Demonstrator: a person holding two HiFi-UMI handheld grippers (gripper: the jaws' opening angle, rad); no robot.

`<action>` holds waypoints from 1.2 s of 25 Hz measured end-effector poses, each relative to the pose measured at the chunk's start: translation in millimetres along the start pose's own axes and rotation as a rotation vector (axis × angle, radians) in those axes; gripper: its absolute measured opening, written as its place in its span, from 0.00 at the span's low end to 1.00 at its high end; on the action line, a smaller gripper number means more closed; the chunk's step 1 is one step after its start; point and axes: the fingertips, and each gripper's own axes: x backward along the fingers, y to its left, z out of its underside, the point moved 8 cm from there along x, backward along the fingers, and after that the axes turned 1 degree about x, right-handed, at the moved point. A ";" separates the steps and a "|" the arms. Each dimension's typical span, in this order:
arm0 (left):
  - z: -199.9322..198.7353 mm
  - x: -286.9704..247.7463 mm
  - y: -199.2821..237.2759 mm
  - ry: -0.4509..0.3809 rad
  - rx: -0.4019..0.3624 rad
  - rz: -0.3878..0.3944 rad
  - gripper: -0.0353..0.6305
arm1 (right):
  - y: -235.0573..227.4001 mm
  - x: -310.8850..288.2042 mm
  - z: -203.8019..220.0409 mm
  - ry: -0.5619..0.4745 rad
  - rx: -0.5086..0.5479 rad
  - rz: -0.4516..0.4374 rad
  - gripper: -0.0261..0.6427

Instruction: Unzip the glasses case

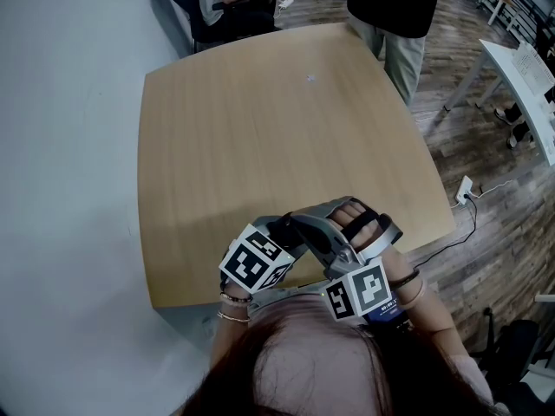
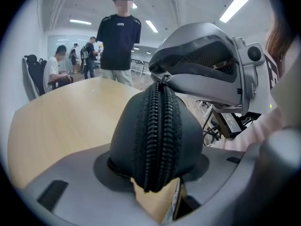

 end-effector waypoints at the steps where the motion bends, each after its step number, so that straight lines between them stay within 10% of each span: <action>1: 0.2 -0.2 0.1 0.003 0.000 -0.001 0.37 | 0.3 -0.2 -0.2 0.001 0.002 -0.001 0.06; 30: -1.2 -7.7 3.0 0.073 -0.010 -0.019 0.38 | 2.0 -4.6 -3.3 0.001 0.011 -0.022 0.06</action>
